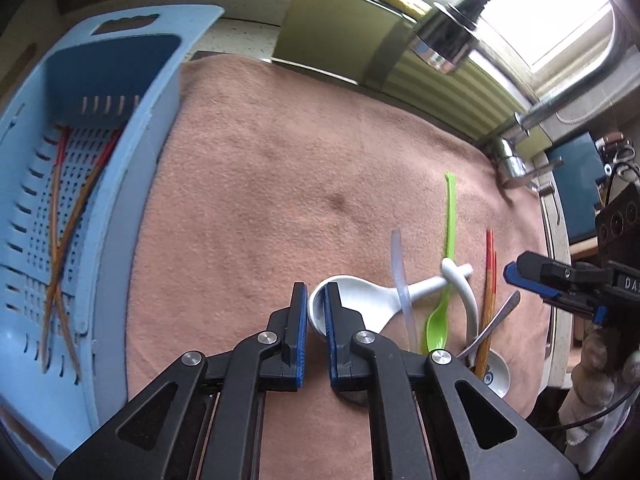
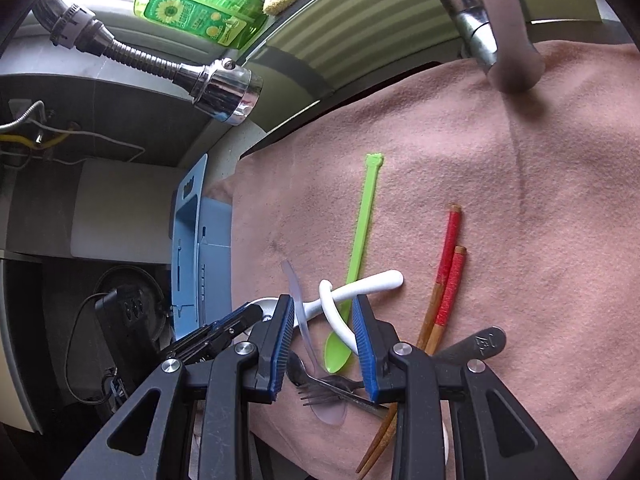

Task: Organize utensils
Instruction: 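Move the left gripper to the white ceramic spoon handle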

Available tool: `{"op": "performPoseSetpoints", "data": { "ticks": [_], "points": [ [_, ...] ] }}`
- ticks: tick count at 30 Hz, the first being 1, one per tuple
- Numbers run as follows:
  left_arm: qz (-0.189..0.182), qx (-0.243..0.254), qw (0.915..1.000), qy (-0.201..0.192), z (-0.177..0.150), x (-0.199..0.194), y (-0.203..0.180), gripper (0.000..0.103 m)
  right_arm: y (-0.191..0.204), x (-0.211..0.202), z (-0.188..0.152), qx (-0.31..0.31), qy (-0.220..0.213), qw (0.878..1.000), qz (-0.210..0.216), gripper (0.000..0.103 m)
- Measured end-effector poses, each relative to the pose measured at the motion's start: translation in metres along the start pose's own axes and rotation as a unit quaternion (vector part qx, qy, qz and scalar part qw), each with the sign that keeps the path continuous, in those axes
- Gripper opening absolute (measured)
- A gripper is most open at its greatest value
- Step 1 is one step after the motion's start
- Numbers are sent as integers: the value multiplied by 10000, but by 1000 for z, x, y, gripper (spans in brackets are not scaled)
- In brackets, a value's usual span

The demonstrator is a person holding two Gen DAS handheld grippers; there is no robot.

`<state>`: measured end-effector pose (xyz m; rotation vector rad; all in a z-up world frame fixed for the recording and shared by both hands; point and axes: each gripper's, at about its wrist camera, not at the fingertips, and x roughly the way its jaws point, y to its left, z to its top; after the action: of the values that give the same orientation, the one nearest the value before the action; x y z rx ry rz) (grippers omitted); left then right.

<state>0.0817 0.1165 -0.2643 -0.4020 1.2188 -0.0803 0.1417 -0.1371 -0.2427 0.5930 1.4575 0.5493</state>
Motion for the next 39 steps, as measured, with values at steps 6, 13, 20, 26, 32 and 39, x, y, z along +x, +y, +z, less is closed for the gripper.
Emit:
{"op": "performPoseSetpoints", "data": {
  "ticks": [6, 13, 20, 26, 32, 39],
  "points": [
    [111, -203, 9995, -220, -8, -8, 13, 6, 22, 27, 6, -160, 348, 9991, 168, 28],
    [93, -268, 9993, -238, -15, -10, 20, 6, 60, 77, -18, -673, 990, 9926, 199, 28],
    [83, -272, 9993, -258, -20, -15, 27, 6, 53, 111, -36, -552, 1118, 9922, -70, 23],
    [37, -191, 9997, -161, -26, -14, 23, 6, 61, 102, -31, -834, 597, 9931, -570, 24],
    [-8, -23, 10000, 16, -37, -10, 14, 6, 52, 91, -22, -549, 291, 9948, -811, 24],
    [-140, -30, 9997, 190, -44, -4, 14, 6, 41, 85, -15, -234, 432, 9967, -639, 26]
  ]
}}
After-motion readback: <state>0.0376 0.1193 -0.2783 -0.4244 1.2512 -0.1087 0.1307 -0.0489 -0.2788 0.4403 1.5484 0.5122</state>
